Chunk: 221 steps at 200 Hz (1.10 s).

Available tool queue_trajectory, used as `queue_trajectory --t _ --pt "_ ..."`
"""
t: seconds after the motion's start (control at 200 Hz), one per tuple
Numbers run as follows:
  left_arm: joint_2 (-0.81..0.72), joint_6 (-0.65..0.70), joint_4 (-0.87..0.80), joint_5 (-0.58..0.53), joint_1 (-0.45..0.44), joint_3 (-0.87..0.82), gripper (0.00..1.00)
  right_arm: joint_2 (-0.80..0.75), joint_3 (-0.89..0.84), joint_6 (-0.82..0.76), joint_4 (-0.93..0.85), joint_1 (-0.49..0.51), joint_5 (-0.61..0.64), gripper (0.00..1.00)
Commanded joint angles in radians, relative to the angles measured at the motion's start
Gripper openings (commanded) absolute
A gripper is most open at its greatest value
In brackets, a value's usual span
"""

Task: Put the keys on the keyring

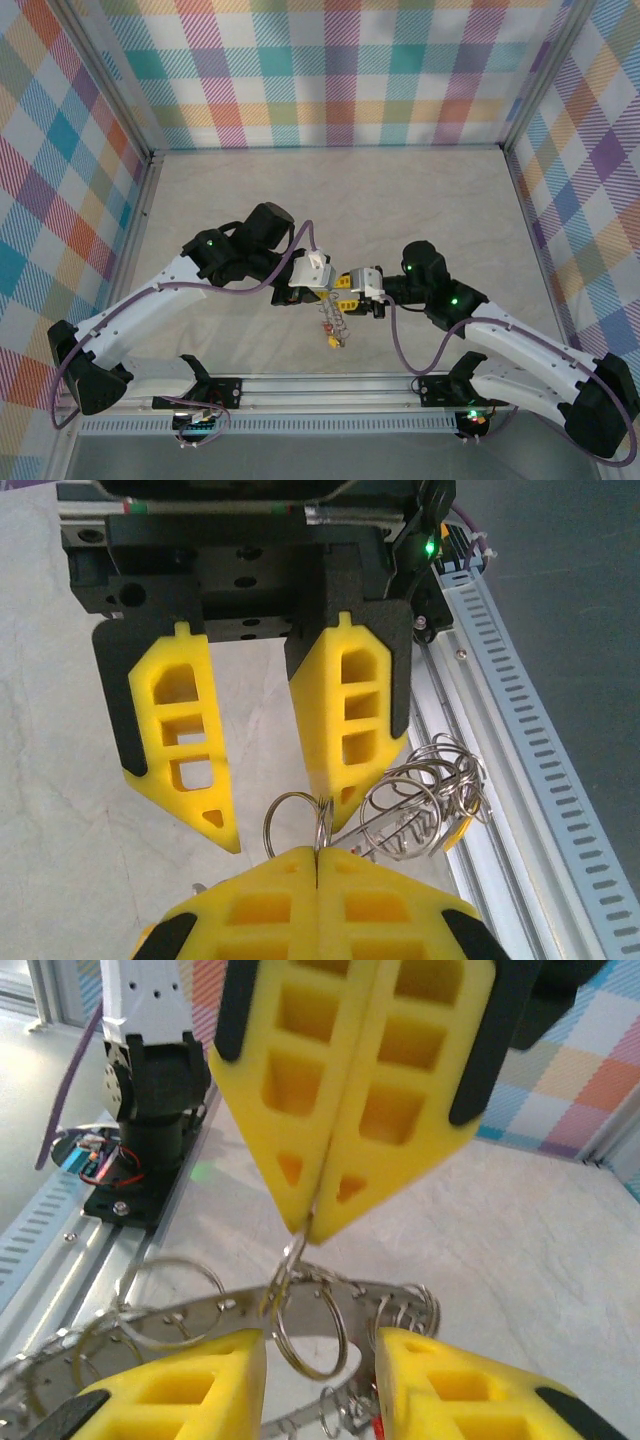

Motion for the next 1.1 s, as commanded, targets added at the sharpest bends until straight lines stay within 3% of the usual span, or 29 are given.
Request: queue_trajectory --t 0.0,0.24,0.455,0.635,0.81,1.1 --pt "-0.003 0.024 -0.006 0.049 0.006 0.031 0.0 -0.006 0.047 0.0 0.008 0.003 -0.088 0.35" --pt "-0.009 0.055 -0.016 0.069 0.007 0.03 0.0 0.035 0.073 0.041 0.041 0.003 -0.063 0.31" --pt "-0.098 0.115 0.04 0.151 0.006 -0.032 0.0 0.078 0.119 0.039 -0.003 0.003 -0.068 0.29" --pt "-0.118 0.135 0.034 0.125 0.006 -0.051 0.0 0.087 0.144 0.065 0.011 0.002 -0.133 0.3" --pt "-0.136 0.138 0.078 0.081 0.006 -0.081 0.0 0.072 0.155 -0.008 -0.073 -0.001 -0.203 0.34" --pt "-0.137 0.171 0.08 0.064 0.006 -0.08 0.0 0.046 0.151 -0.108 -0.186 -0.003 -0.143 0.4"
